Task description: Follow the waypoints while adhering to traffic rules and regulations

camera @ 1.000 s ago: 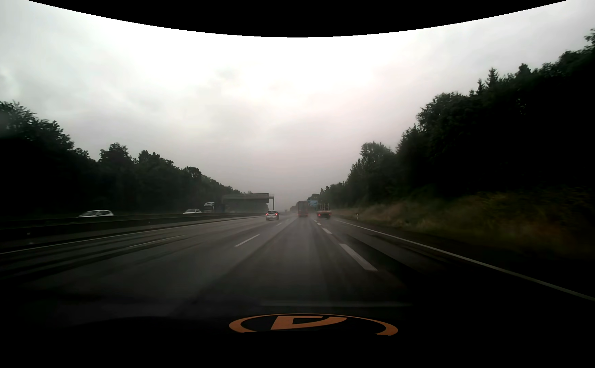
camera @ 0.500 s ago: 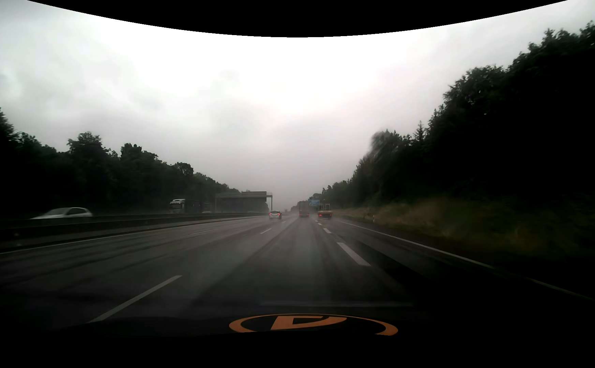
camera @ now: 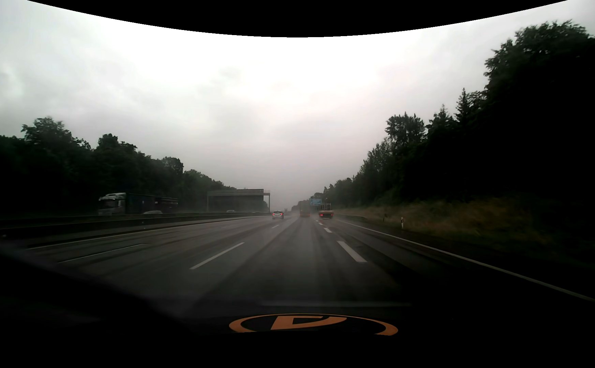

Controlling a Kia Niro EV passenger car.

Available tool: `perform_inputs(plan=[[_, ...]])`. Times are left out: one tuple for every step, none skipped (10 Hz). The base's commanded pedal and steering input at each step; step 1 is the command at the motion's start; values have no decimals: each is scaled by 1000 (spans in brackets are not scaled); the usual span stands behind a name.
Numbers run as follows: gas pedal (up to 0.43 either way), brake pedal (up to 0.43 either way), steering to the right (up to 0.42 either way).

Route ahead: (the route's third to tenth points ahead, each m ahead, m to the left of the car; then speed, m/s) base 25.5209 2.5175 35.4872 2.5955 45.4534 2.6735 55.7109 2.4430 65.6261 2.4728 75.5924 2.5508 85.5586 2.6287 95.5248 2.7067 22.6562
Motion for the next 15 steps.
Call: perform_inputs(plan=[[130, 0, -3], [130, 0, -3], [130, 0, -3], [130, 0, -3], [130, 0, -3], [130, 0, -2], [130, 0, -1], [118, 0, 0], [87, 0, -1], [0, 0, 0], [0, 0, 0], [0, 0, 0], [20, 0, 0], [59, 0, 0], [67, 0, 0]])
